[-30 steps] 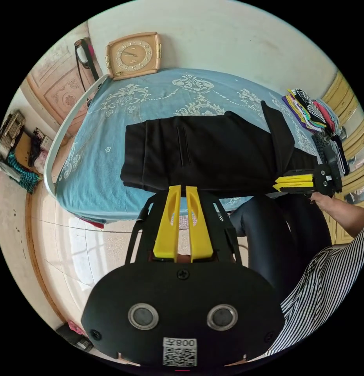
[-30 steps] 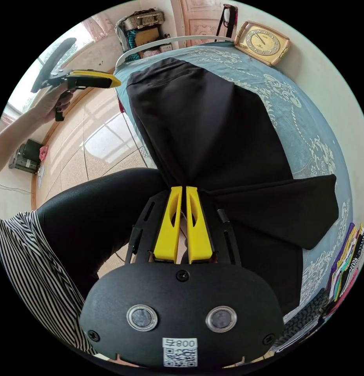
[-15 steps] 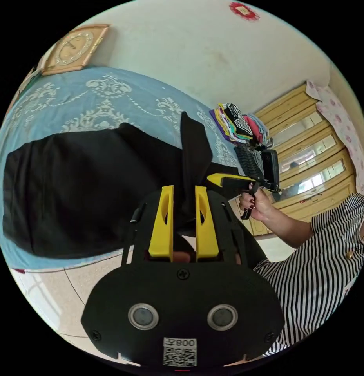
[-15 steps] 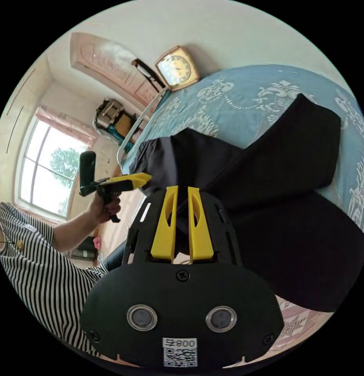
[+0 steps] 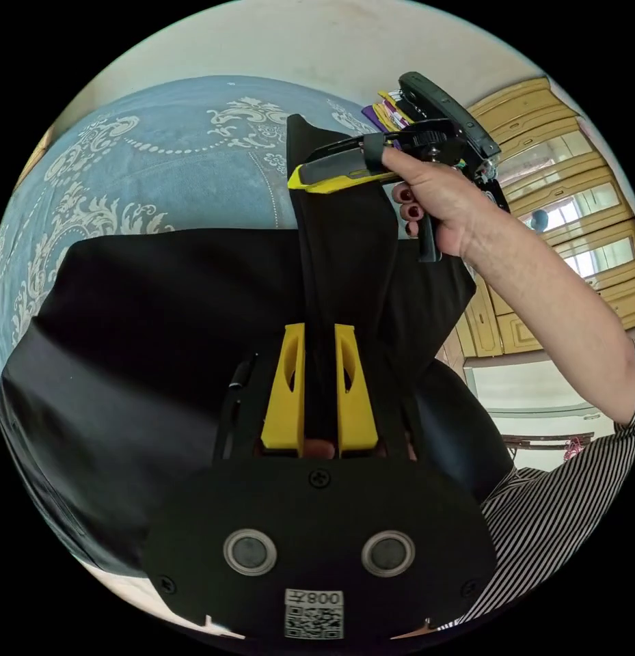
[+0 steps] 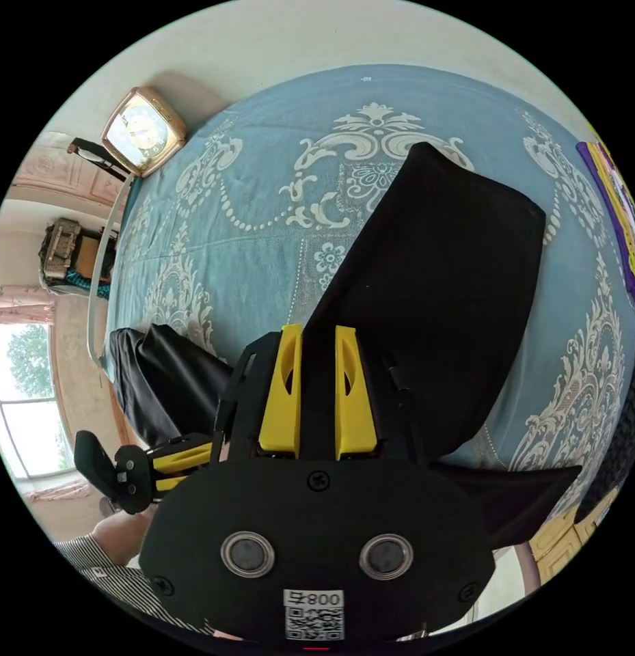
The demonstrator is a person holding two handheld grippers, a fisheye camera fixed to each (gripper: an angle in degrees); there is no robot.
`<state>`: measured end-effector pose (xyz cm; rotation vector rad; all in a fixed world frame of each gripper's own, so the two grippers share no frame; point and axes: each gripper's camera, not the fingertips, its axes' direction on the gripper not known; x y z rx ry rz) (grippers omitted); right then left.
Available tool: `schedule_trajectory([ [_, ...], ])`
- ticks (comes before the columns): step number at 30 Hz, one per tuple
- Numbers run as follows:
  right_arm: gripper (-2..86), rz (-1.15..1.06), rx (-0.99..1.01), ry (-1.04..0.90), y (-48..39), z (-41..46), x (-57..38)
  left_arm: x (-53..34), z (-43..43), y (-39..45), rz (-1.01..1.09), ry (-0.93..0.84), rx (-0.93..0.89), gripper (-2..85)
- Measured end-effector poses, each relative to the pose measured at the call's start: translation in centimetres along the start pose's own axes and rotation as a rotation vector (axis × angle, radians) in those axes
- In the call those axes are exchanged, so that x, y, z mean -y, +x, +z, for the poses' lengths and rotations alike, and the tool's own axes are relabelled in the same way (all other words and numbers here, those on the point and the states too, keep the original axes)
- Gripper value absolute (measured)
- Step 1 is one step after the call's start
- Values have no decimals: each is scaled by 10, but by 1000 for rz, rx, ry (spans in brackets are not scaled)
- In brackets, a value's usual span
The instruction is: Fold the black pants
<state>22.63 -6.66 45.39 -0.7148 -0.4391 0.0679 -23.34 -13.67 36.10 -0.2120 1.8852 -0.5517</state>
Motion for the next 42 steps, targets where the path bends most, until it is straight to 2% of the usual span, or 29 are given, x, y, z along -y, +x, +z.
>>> schedule_trajectory([
  [6,20,-29,-15,-41,13,-11,-2,-15,13,-41,39,29,-26,20],
  [9,10,-37,48,21,28,-37,-16,-22,12,-56,96,57,-47,16],
  [15,5,-30,157,219,76,-108,-100,-40,30,-66,300,15,-67,13],
  [22,4,112,219,289,139,-115,-219,-63,89,-92,435,-138,80,13],
  [32,2,261,250,259,192,-68,-293,-64,165,-168,415,-275,195,31],
  [36,3,310,298,225,211,-45,-315,-55,171,-214,339,-284,91,49],
  [38,5,345,384,251,224,-41,-329,-52,166,-232,330,-253,65,54],
  [42,10,353,393,266,232,-43,-346,-43,154,-280,259,-156,-34,61],
])
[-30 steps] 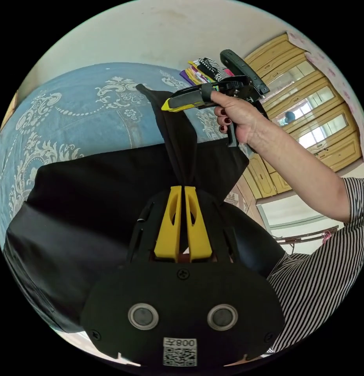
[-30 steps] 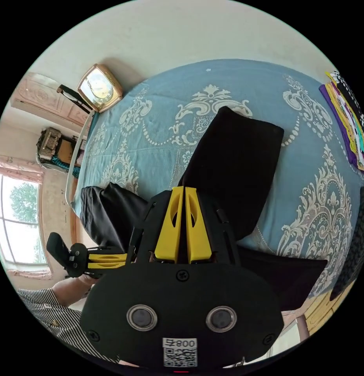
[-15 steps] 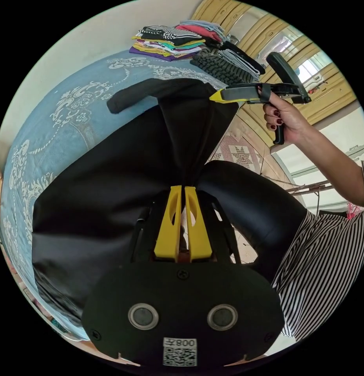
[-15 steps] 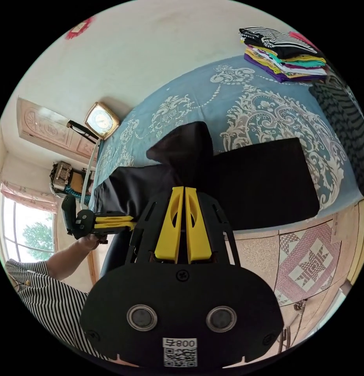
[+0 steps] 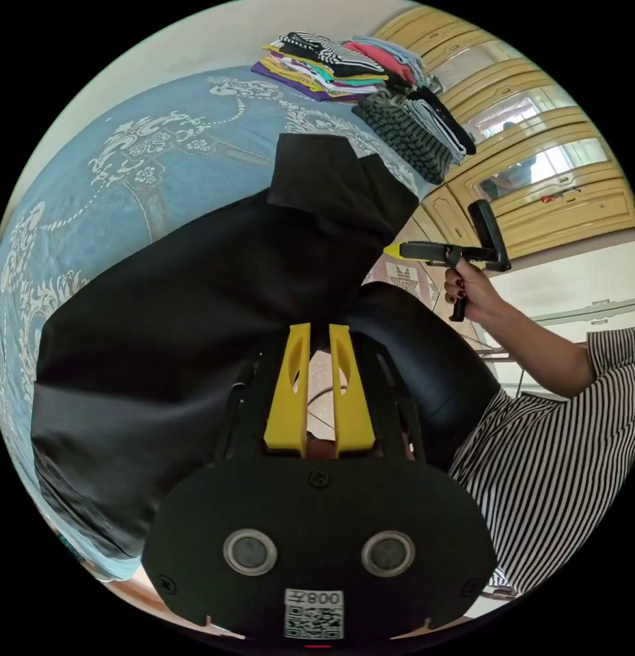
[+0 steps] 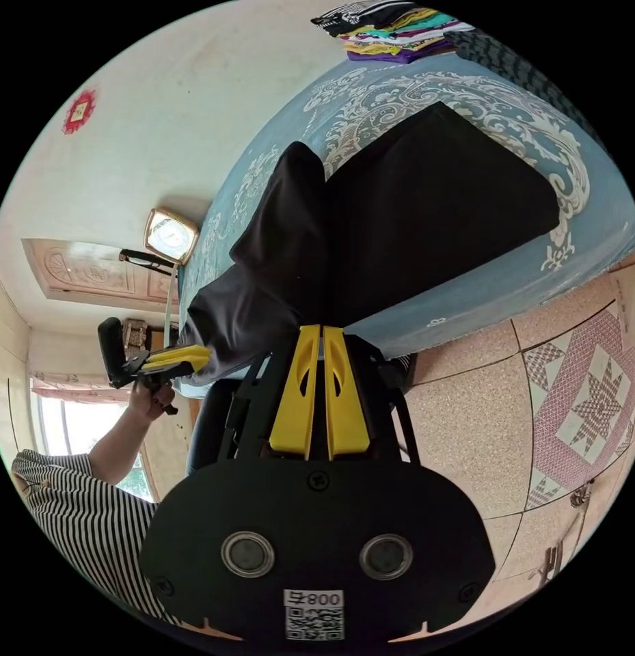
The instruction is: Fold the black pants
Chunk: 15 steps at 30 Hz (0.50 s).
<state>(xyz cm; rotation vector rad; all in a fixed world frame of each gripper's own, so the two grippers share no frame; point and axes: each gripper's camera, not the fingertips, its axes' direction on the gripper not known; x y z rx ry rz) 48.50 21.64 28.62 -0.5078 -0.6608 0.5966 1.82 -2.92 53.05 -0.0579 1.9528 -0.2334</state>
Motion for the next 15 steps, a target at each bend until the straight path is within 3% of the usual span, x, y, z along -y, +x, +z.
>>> schedule_trajectory([
  [3,22,-35,-88,41,-4,-16,-11,8,0,-41,-72,90,-114,75],
  [10,63,-590,-348,68,-101,6,-1,49,64,-158,-376,203,-409,89],
  [15,56,-809,-615,-41,-126,67,8,53,98,-204,-473,201,-432,60],
])
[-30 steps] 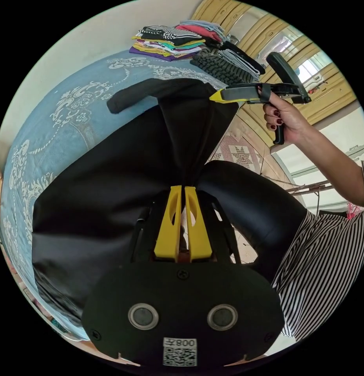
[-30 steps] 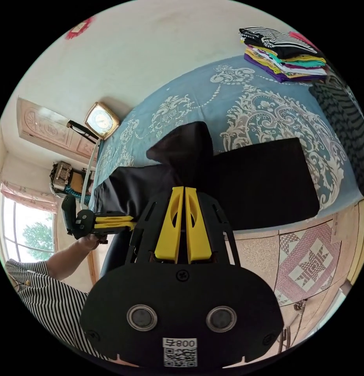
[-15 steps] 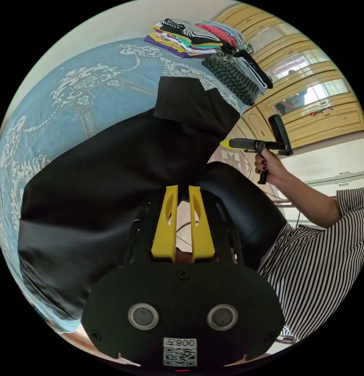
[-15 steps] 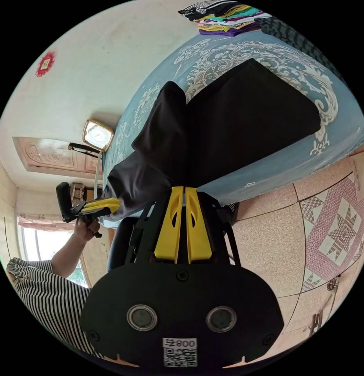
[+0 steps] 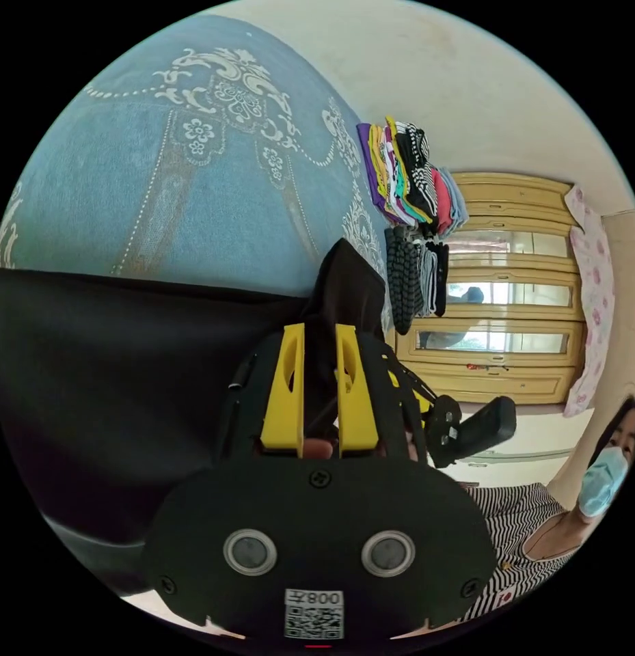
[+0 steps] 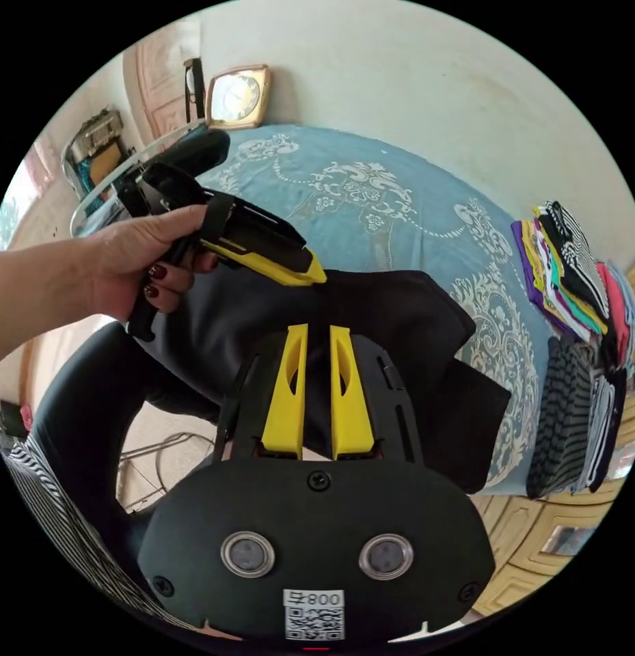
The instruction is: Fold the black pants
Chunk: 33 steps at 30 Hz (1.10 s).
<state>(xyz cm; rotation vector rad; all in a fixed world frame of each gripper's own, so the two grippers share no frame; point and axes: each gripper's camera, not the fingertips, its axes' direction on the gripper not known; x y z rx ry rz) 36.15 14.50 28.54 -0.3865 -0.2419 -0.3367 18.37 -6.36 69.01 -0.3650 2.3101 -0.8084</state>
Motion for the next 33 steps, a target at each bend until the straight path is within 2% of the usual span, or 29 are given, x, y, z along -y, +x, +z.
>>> schedule_trajectory([
  [3,26,-27,-108,-87,-4,22,2,3,8,-20,21,-15,-34,38],
  [7,5,68,-57,-30,21,9,-20,0,11,-31,113,18,-87,31],
  [9,2,194,11,62,49,-12,-41,2,16,-31,169,24,-82,32],
  [13,1,596,250,290,132,-49,-129,12,54,-19,327,-50,-5,49],
  [20,2,1192,593,394,212,-1,-284,19,157,5,562,-226,282,75],
  [25,6,1260,655,439,228,16,-319,17,223,21,711,-267,462,78],
  [33,35,1256,641,498,249,24,-332,24,311,41,817,-335,530,78],
])
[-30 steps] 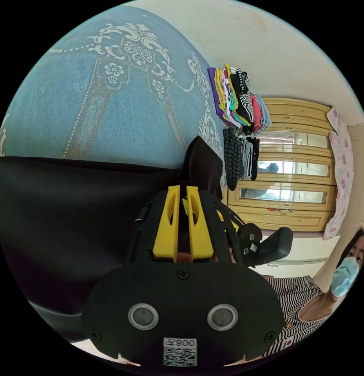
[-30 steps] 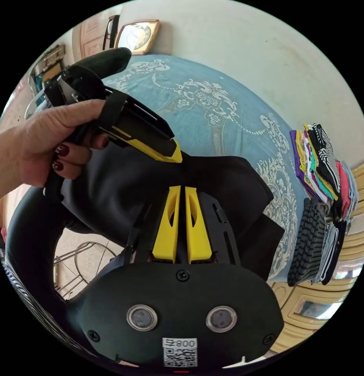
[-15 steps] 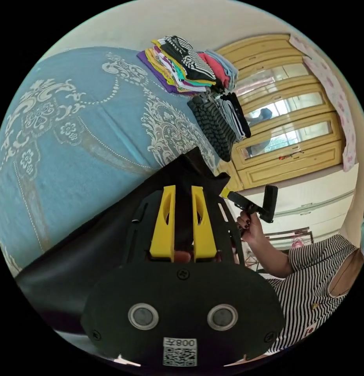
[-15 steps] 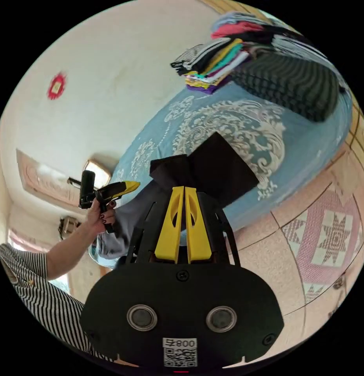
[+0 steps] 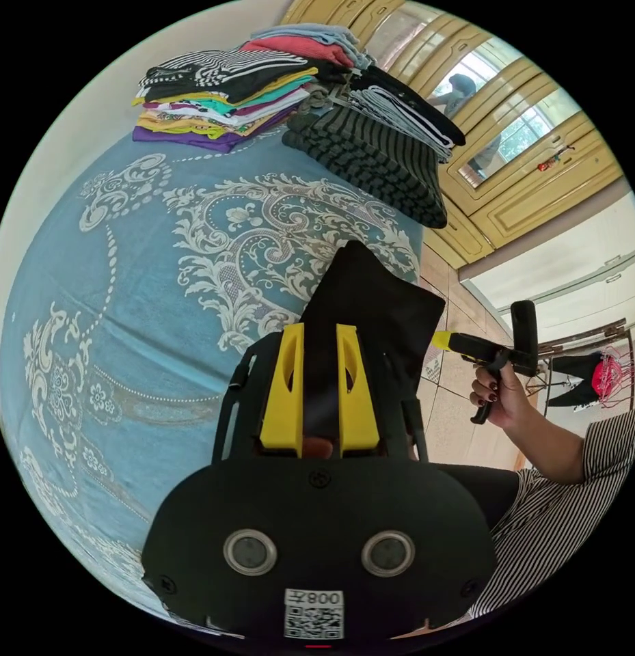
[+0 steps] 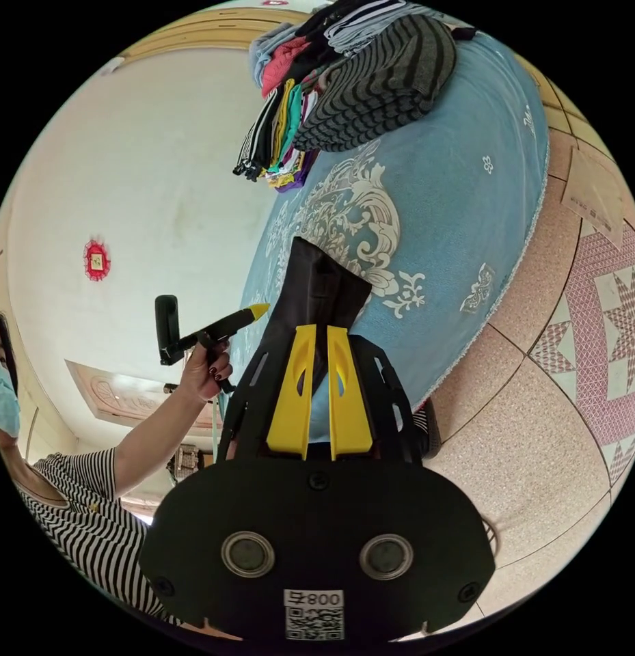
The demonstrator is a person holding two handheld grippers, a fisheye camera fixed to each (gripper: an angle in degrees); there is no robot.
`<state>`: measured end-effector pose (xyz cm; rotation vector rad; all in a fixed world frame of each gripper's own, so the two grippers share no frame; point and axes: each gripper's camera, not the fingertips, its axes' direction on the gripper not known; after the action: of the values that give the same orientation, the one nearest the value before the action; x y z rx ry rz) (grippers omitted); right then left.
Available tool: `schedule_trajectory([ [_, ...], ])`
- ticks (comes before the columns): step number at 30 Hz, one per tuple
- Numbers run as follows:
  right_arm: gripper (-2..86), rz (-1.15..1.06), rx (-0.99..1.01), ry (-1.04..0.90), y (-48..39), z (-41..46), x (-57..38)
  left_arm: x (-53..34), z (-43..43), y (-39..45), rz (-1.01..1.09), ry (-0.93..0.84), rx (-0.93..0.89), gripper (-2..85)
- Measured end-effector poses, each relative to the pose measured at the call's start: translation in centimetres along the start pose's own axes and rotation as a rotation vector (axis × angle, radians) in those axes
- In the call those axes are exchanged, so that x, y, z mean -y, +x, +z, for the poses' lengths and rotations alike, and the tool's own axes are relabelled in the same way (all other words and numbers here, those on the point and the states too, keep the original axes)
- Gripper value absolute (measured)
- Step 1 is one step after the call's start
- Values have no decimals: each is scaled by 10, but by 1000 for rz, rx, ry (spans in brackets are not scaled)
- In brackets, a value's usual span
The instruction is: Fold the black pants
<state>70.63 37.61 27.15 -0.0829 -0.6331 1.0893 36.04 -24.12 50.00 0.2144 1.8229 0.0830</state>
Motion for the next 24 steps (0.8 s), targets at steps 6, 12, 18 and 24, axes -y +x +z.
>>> schedule_trajectory([
  [6,64,54,-14,-8,11,6,12,40,46,28,60,-117,79,56],
  [12,18,19,-7,-12,2,1,16,49,36,54,89,-39,80,22],
  [18,4,-1,-21,-24,-6,4,19,71,32,75,62,-49,65,19],
  [24,2,36,7,2,-11,13,12,102,24,104,73,-121,131,25],
])
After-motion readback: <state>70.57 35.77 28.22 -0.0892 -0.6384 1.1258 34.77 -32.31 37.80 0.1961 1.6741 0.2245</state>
